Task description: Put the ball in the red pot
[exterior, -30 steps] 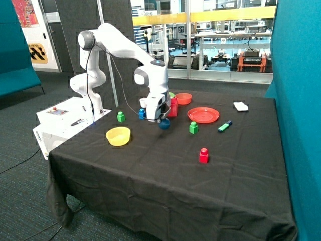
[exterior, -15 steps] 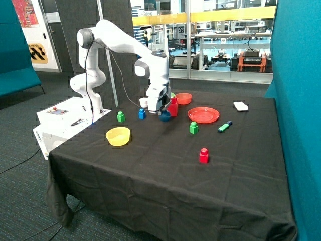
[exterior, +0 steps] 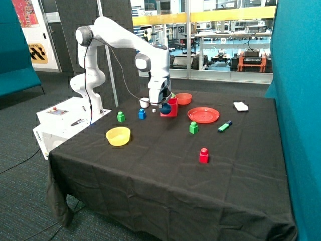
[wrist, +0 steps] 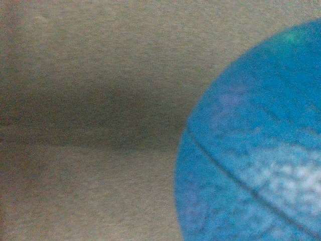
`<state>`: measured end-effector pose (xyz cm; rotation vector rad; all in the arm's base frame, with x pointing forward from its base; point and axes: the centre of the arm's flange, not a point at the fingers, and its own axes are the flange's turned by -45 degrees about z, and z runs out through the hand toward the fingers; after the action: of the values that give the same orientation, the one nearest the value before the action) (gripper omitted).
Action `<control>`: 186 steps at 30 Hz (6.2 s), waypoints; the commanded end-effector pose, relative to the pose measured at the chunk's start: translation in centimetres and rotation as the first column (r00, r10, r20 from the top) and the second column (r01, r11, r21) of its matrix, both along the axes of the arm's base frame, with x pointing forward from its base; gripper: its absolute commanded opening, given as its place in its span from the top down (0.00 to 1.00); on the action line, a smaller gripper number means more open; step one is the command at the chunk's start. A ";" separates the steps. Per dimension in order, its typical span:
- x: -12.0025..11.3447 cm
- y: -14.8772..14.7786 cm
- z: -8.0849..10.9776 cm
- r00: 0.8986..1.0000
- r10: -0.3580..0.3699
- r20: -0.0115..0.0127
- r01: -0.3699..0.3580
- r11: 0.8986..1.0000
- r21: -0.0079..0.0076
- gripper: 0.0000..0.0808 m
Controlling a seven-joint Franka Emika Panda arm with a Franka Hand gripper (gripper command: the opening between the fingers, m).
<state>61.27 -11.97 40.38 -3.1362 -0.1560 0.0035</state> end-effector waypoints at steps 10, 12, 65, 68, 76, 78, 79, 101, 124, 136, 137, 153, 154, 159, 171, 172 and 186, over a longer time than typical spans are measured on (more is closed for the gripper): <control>-0.7 5.5 2.8 0.997 0.080 0.002 -0.080 0.997 -0.001 1.00; -0.9 6.0 2.9 0.996 0.088 0.002 -0.088 0.996 -0.001 1.00; -4.3 18.2 3.7 0.960 0.280 0.002 -0.280 0.960 -0.001 1.00; -4.4 18.6 3.2 0.960 0.281 0.002 -0.281 0.960 -0.001 1.00; -5.0 19.5 1.9 0.957 0.292 0.002 -0.292 0.957 -0.001 1.00; -5.2 19.8 1.5 0.956 0.295 0.002 -0.295 0.956 -0.001 1.00; -5.2 19.9 1.3 0.955 0.295 0.002 -0.295 0.955 -0.001 1.00; -6.0 18.9 -1.8 0.961 0.277 0.002 -0.277 0.961 -0.001 1.00; -6.6 17.5 -4.0 0.969 0.247 0.002 -0.247 0.969 -0.001 0.44; -6.0 17.5 -3.6 0.969 0.247 0.002 -0.247 0.969 -0.001 0.41; -6.0 17.5 -3.6 0.969 0.247 0.002 -0.247 0.969 -0.001 0.41; -5.7 17.8 -3.2 0.968 0.251 0.002 -0.251 0.968 -0.001 0.32; -5.7 17.8 -3.2 0.968 0.252 0.002 -0.252 0.968 -0.001 0.30; -5.7 18.0 -3.0 0.967 0.255 0.002 -0.255 0.967 -0.001 0.23; -5.7 18.4 -2.8 0.964 0.267 0.002 -0.267 0.964 -0.001 0.14; -5.7 18.4 -2.8 0.963 0.268 0.002 -0.268 0.963 -0.001 0.14; -6.0 18.0 -2.4 0.964 0.266 0.002 -0.266 0.964 -0.001 0.10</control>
<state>55.56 6.34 37.55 -3.0889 -0.5765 0.0029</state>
